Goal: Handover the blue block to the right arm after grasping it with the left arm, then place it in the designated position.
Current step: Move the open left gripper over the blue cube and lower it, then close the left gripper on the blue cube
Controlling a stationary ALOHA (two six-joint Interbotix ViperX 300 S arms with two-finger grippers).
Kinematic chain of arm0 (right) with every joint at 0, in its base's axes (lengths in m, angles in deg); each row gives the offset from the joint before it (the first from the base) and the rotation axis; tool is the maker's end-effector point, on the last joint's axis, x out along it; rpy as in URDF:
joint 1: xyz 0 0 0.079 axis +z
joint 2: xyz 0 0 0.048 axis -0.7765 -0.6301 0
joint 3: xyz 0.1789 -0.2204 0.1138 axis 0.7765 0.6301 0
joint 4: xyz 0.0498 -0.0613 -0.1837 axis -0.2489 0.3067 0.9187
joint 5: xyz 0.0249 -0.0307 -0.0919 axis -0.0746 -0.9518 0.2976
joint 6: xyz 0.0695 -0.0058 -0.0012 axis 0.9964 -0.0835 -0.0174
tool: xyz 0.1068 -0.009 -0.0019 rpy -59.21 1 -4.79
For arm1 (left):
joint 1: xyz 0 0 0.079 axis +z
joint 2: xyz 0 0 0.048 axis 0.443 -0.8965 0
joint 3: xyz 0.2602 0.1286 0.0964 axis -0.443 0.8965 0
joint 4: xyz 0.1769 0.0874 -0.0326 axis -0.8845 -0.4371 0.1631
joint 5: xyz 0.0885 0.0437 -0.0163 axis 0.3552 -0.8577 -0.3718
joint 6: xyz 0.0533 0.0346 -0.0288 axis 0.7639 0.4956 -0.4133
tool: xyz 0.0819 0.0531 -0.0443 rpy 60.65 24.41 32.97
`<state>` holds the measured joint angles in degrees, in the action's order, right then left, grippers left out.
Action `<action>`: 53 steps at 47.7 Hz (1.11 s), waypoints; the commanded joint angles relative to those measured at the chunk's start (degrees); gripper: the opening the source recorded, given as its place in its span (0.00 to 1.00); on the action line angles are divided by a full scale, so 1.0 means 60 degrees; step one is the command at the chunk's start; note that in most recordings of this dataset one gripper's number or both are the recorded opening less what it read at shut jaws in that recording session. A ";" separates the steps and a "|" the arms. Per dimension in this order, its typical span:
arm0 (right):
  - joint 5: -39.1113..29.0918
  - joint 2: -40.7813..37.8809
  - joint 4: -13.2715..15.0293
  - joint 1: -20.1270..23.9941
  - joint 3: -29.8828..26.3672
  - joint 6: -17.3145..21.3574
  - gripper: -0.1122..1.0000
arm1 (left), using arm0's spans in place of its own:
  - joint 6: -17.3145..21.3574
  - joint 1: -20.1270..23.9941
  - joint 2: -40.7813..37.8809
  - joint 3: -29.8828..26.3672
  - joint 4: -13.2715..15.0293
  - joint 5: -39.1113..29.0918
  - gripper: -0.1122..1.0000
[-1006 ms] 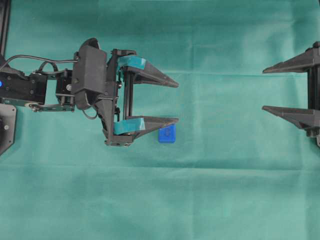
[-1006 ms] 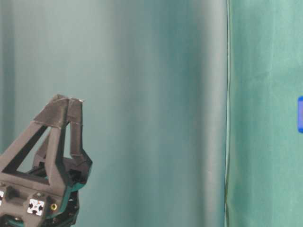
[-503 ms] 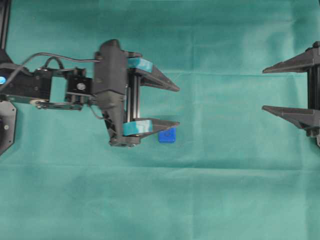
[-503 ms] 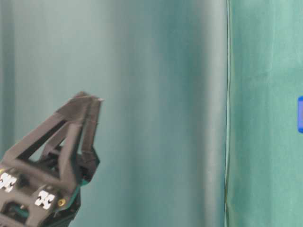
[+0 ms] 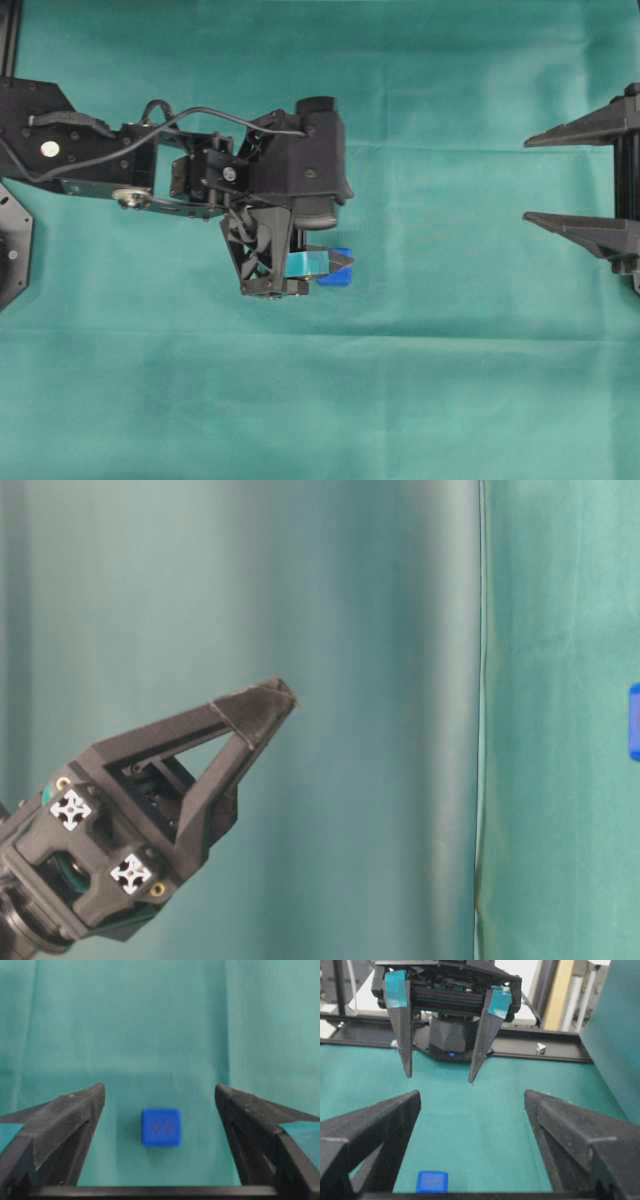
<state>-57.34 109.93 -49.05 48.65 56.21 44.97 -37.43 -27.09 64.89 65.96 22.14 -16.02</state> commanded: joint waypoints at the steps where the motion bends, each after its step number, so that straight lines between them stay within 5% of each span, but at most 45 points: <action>1: 0.0044 -0.0088 -0.0015 -0.0015 -0.0278 0.0000 0.95 | 0.0000 -0.0044 -0.0015 -0.0557 0.0000 -0.0615 1.00; 53: -0.0059 -0.0117 0.0000 0.0000 -0.0278 0.0000 0.95 | 0.0000 -0.0059 -0.0234 -0.0937 0.0000 -0.1172 1.00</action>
<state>-57.96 109.58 -48.96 48.65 56.21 44.97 -37.43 -27.26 62.52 61.66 22.14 -23.23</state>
